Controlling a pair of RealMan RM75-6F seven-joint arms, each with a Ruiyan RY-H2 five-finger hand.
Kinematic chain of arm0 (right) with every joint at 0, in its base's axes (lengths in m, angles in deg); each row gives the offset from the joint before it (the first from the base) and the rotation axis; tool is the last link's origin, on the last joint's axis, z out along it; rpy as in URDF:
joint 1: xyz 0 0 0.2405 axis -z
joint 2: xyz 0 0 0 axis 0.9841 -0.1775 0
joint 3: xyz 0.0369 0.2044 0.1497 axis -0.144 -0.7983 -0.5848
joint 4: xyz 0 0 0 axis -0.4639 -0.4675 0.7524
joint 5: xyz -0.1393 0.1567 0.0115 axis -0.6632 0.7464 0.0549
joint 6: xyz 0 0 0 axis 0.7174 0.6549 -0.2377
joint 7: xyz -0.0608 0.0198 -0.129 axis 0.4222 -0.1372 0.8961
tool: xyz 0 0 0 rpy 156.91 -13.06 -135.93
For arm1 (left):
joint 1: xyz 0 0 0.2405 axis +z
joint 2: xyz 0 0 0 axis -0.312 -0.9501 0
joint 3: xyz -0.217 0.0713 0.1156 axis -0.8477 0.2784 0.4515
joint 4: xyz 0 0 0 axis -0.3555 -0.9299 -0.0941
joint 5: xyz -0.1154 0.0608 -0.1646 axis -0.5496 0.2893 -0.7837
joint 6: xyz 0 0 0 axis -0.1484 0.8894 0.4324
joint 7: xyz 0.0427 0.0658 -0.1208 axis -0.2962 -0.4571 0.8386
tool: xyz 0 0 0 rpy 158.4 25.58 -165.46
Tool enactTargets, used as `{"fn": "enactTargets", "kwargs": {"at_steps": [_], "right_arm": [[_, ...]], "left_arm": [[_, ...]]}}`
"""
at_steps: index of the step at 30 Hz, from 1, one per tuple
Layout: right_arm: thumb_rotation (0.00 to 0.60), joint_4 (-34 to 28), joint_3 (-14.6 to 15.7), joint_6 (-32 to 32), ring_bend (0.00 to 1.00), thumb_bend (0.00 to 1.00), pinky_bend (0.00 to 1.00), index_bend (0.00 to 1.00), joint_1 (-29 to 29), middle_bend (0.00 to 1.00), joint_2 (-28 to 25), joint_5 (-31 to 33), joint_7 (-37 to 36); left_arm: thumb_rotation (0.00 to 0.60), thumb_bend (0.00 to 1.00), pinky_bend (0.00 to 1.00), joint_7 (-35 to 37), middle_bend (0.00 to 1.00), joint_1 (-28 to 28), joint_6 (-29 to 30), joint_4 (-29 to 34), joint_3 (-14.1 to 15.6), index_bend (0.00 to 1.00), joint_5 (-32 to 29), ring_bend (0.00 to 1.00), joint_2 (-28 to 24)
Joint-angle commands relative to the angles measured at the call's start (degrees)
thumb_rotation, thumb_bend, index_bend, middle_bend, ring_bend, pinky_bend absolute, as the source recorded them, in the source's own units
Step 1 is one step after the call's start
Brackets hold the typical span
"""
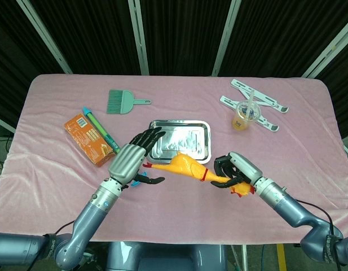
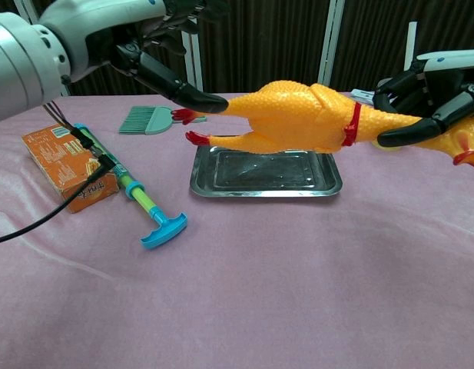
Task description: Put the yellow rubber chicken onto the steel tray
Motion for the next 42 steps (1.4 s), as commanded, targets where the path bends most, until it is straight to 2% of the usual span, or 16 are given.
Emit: {"fn": "enactTargets", "kwargs": {"at_steps": [1,6,11,24,31,35,38,42], "right_arm": [[0.600,2.12,-0.42,1.03,0.81,0.51,0.93,1.00,-0.37,0.79,1.02,1.26,-0.39],[0.600,9.01,-2.41,4.50,0.81,0.51,0.93,1.00,-2.06,0.79,5.42,5.97,0.09],[0.600,14.20,-4.02,7.91,0.81,0.51,0.93,1.00,-4.28,0.79,9.30,8.13,0.49],[0.600,29.12,-7.88,16.21,0.81,0.51,0.93,1.00,-10.45,0.79,21.09,12.47,1.35],[0.600,34.92,-8.60,19.17,0.79,0.51,0.93,1.00,-11.96,0.79,24.95,13.51,1.68],[0.600,37.22,-8.44,20.41,0.75,0.51,0.87,0.98,-12.41,0.78,26.31,13.02,1.82],[0.600,38.95,-8.22,20.25,0.70,0.51,0.80,0.93,-12.53,0.74,27.47,12.37,2.75],[0.600,39.88,-8.02,20.36,0.60,0.51,0.69,0.79,-12.56,0.65,27.93,11.93,3.76]], "left_arm": [[0.600,0.00,0.12,2.01,0.00,1.94,0.93,1.59,0.93,0.00,2.26,0.00,-2.57],[0.600,0.00,0.12,6.93,0.01,6.83,4.17,4.55,3.29,0.01,9.61,0.00,-8.45],[0.600,0.00,0.12,10.46,0.02,9.97,5.50,5.40,5.01,0.03,13.56,0.00,-11.88],[0.595,0.00,0.12,14.69,0.02,12.03,2.33,1.98,5.36,0.03,11.59,0.00,-13.13],[0.592,0.00,0.12,15.13,0.02,12.48,1.25,0.99,5.07,0.03,10.46,0.00,-13.03],[0.592,0.00,0.12,15.43,0.02,12.58,0.54,0.45,4.80,0.03,9.85,0.00,-12.92],[0.591,0.00,0.12,16.35,0.02,12.53,-0.36,0.29,4.46,0.03,9.46,0.00,-12.87],[0.592,0.00,0.12,16.60,0.02,12.60,-0.89,-0.13,4.19,0.03,9.14,0.00,-12.83]]}}
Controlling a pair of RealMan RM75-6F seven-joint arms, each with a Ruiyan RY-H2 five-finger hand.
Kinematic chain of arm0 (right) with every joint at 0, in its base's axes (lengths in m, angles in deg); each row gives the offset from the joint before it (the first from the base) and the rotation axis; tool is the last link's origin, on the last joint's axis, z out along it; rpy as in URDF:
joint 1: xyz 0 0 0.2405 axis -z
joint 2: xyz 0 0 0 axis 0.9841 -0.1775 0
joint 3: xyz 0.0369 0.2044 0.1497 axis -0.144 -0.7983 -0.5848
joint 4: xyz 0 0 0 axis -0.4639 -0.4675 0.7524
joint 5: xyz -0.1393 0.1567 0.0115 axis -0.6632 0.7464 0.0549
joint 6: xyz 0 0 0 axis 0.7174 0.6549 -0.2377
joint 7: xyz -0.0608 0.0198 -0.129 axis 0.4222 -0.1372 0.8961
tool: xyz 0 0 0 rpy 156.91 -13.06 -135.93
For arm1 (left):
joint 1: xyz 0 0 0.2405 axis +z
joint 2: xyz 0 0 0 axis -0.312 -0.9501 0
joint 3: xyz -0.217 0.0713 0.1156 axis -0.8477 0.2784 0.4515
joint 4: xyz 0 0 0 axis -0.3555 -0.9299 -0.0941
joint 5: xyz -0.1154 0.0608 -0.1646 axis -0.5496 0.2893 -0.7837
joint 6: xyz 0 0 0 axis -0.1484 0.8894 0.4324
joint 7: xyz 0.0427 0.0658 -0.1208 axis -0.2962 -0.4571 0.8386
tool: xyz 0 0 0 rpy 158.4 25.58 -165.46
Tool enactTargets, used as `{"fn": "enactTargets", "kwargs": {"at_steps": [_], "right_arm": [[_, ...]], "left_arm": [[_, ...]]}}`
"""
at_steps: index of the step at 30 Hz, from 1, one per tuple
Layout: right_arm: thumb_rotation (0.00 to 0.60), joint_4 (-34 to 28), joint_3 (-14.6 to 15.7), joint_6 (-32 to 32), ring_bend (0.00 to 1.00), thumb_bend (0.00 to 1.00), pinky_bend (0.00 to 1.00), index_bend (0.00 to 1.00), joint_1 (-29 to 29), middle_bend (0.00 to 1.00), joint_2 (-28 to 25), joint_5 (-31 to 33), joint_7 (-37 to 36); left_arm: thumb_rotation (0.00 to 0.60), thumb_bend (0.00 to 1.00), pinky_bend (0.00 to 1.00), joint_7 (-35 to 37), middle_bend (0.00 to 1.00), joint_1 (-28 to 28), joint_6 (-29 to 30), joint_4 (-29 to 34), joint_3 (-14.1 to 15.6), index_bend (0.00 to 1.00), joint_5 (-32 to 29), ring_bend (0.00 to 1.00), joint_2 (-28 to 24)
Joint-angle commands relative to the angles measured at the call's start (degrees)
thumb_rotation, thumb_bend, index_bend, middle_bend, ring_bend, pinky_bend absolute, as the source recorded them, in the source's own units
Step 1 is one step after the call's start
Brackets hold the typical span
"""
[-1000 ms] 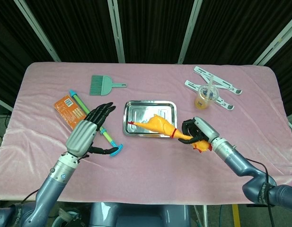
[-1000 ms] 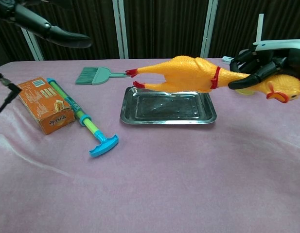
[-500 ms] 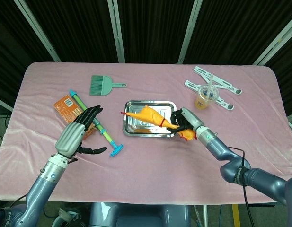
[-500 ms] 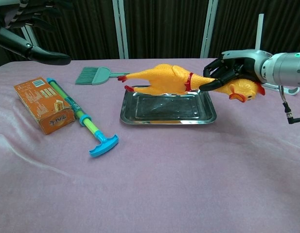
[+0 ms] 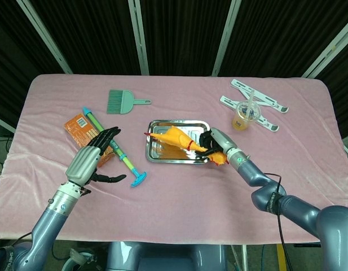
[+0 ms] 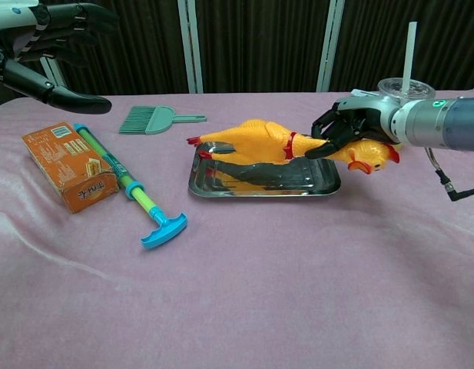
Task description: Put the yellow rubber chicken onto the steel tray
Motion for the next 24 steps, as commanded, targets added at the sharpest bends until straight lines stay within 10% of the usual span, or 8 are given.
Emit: {"fn": "enactTargets", "kwargs": {"at_steps": [1,10,24], "right_arm": [[0.600,0.72,0.16,0.24,0.57,0.51,0.65,0.74,-0.03,0.63,0.31,-0.15,0.92],[0.600,1.23,-0.15,0.08,0.27,0.30,0.36,0.34,0.57,0.34,0.87,0.61,3.51],[0.600,0.19,-1.51,-0.73,0.10,0.07,0.23,0.01,1.02,0.18,1.22,2.52,7.71]], "left_arm": [[0.592,0.00,0.12,0.40,0.02,0.16,-0.19,-0.21,-0.25,0.03,-0.30,0.00,0.01],[0.591,0.00,0.12,1.34,0.02,0.89,-0.38,-0.99,-0.56,0.03,-0.05,0.00,0.08],[0.591,0.00,0.12,2.48,0.02,1.68,-0.32,-1.63,-1.15,0.03,0.68,0.00,0.02]]}}
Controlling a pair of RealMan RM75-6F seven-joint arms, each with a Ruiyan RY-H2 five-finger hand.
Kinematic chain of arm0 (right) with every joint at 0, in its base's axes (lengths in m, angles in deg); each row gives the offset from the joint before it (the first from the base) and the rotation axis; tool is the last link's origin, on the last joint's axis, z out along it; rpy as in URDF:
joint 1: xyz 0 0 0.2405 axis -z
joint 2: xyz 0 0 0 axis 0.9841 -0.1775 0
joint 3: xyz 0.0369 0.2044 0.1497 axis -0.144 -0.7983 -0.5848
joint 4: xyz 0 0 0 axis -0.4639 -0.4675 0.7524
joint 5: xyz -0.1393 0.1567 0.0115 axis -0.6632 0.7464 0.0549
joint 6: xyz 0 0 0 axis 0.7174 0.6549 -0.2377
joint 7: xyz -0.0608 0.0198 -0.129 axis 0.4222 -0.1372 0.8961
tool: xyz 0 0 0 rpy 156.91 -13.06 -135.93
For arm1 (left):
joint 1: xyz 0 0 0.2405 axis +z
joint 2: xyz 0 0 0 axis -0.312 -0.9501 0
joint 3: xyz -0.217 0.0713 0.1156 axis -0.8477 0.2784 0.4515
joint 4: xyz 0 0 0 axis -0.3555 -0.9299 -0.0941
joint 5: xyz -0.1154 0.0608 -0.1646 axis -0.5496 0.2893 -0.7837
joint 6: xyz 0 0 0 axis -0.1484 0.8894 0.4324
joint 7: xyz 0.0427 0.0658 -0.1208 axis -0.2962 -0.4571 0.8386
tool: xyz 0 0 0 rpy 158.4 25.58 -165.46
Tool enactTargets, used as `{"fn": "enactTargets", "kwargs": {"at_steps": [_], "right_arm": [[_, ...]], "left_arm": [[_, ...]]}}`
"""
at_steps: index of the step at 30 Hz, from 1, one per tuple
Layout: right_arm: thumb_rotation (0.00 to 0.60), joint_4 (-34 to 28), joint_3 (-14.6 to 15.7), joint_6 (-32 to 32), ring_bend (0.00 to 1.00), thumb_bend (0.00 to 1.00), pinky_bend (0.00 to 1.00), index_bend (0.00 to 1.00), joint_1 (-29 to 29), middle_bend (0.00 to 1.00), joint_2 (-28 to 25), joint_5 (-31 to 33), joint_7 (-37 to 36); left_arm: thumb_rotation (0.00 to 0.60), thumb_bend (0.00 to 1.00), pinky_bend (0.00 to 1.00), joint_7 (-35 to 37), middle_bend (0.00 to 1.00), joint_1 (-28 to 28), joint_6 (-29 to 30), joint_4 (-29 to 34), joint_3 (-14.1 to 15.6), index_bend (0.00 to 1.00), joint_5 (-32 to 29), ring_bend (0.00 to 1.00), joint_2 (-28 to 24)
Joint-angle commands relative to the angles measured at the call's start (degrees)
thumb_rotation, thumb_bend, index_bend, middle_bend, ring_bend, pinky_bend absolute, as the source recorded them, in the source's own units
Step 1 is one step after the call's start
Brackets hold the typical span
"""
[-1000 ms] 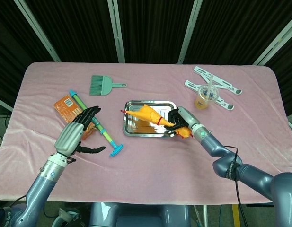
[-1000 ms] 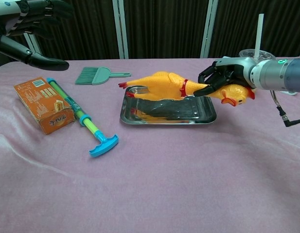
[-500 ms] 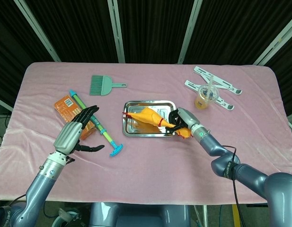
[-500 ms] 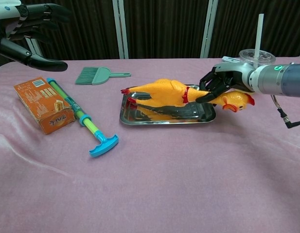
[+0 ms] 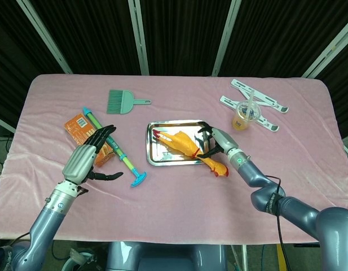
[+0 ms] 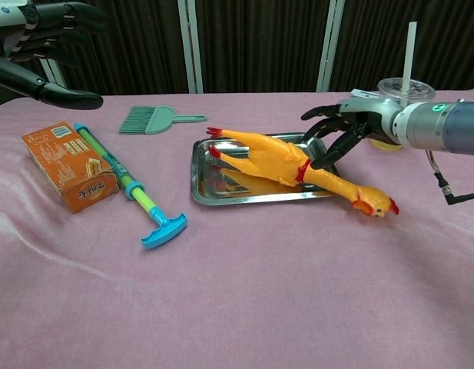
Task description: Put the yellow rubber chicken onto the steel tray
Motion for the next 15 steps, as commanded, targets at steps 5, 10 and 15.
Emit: {"fn": "enactTargets", "kwargs": {"at_steps": [5,10,15], "right_arm": [[0.600,-2.11,-0.89,-2.57,0.09,0.07,0.22,0.00,1.00,0.17,-1.40,0.57,2.96],[0.600,-6.65,-1.09,-9.33,0.14,0.09,0.23,0.06,4.27,0.18,-5.69,0.03,7.52],[0.600,-12.18,-0.93,-18.19,0.24,0.22,0.31,0.23,9.59,0.27,-10.85,0.61,14.23]], "left_arm": [[0.590,0.00,0.12,0.05,0.02,0.61,0.82,-0.88,-0.46,0.03,0.74,0.00,-0.52],[0.589,0.00,0.12,-0.85,0.02,2.08,2.70,-1.98,-0.16,0.03,1.53,0.00,-1.77],[0.600,0.04,0.12,-1.40,0.02,4.88,5.27,-4.18,1.11,0.04,2.36,0.00,-4.19]]}}
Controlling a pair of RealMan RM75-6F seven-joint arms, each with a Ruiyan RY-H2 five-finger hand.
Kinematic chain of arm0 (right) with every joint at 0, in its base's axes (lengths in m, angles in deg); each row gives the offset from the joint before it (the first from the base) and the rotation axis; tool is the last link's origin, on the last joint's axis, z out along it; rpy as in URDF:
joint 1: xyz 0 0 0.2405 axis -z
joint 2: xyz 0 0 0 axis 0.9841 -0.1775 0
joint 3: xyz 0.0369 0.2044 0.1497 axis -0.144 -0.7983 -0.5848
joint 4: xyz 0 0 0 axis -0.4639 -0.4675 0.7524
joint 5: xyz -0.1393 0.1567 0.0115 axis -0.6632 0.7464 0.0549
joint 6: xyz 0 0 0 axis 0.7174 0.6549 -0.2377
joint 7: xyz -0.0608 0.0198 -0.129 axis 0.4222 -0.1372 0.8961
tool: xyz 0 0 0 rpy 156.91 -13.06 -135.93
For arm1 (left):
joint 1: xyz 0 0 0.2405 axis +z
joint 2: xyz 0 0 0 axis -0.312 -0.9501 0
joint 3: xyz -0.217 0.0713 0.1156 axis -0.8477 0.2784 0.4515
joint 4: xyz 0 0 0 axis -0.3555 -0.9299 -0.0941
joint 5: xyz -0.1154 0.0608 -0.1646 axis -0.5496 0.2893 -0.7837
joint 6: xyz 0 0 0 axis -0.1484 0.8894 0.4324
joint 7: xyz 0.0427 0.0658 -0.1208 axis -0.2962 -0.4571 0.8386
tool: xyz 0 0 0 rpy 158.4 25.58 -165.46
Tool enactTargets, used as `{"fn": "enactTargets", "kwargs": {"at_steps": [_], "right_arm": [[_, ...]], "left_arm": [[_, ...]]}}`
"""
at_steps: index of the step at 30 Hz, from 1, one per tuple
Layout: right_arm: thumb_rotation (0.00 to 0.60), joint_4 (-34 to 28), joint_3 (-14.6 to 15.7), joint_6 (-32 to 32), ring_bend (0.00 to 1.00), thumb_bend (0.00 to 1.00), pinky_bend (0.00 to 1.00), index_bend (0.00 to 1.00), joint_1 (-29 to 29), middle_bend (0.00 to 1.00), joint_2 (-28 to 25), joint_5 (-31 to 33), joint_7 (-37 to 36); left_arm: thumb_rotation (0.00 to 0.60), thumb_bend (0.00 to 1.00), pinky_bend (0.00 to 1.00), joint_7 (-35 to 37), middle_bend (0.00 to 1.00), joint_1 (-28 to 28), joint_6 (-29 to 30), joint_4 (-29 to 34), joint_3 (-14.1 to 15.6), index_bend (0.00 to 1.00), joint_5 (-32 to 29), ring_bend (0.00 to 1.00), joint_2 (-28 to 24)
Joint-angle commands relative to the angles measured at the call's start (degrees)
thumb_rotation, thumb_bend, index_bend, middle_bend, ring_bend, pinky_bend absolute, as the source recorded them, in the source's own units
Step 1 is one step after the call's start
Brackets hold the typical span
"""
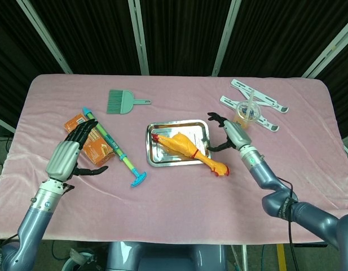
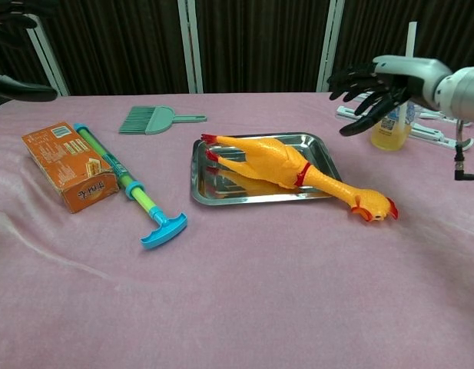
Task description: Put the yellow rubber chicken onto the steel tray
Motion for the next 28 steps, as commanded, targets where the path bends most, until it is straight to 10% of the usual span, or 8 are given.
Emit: {"fn": "enactTargets", "kwargs": {"at_steps": [1,11,28], "right_arm": [[0.600,-5.48,0.45,-7.00,0.25,0.23,0.32,0.25,5.02,0.28,-5.09,0.20,5.99],[0.600,-11.47,6.01,-24.63,0.18,0.24,0.25,0.22,17.90,0.27,-11.16,-1.87,21.37],[0.600,-17.56,11.89,-41.72,0.04,0.24,0.11,0.07,33.91,0.17,-13.80,-4.18,25.81]], "left_arm": [[0.600,0.04,0.12,-0.47,0.02,1.97,2.28,-1.99,0.92,0.04,1.09,0.00,-1.32],[0.600,0.06,0.09,-0.01,0.02,9.70,9.24,-6.25,5.27,0.07,4.95,0.00,-4.72],[0.600,0.06,0.05,0.03,0.02,20.43,16.47,-7.68,11.97,0.09,7.86,0.00,-5.94]]}}
